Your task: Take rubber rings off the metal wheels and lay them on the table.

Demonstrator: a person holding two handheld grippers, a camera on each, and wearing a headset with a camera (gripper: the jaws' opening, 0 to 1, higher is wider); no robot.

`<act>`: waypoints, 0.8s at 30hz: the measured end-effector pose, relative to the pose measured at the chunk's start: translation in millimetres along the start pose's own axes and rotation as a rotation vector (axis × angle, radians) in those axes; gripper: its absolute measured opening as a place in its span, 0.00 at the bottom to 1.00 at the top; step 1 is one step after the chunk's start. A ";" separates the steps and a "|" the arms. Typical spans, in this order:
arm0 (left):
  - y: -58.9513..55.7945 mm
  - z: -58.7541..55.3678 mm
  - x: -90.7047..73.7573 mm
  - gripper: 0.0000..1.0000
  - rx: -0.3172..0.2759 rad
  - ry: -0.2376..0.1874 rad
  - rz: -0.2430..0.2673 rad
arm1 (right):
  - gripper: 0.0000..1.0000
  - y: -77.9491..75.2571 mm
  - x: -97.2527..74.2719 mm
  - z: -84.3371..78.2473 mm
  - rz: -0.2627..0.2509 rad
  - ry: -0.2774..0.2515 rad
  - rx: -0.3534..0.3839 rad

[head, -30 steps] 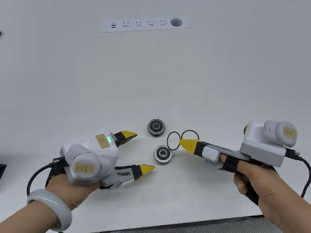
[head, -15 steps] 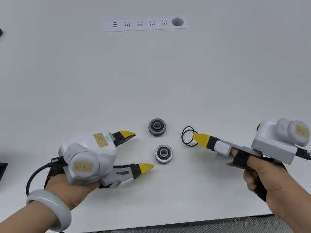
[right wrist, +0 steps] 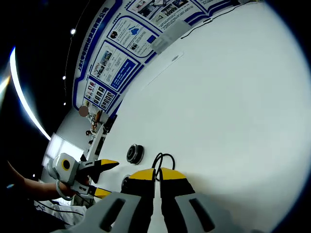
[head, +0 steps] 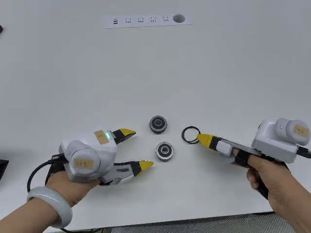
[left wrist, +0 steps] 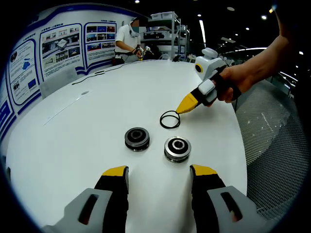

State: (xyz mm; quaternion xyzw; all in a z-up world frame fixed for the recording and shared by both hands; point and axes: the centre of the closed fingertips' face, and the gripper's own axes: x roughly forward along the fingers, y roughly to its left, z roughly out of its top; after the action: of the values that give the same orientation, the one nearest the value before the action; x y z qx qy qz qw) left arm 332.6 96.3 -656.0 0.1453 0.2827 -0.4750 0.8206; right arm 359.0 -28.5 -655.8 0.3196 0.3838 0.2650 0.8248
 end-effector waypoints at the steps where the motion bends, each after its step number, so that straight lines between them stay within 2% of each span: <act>1: 0.0 0.4 0.1 0.52 0.002 -0.002 0.000 | 0.05 -0.2 -0.1 -0.2 -0.005 0.002 -0.006; 11: -0.2 0.3 -0.7 0.51 0.001 0.000 0.000 | 0.08 -0.8 -1.2 -3.1 -0.039 0.023 -0.077; 19: 0.0 1.0 -0.9 0.51 0.002 -0.001 0.002 | 0.10 -7.2 -2.0 -5.2 -0.059 0.039 -0.100; 24: 1.4 1.5 -0.9 0.51 0.001 -0.004 0.004 | 0.10 -8.9 -3.7 -1.8 -0.062 0.032 -0.104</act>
State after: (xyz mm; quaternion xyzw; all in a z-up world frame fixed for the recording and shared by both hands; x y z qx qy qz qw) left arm 333.9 96.9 -654.3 0.1452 0.2804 -0.4738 0.8221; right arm 357.2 -36.3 -661.5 0.2602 0.3924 0.2638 0.8419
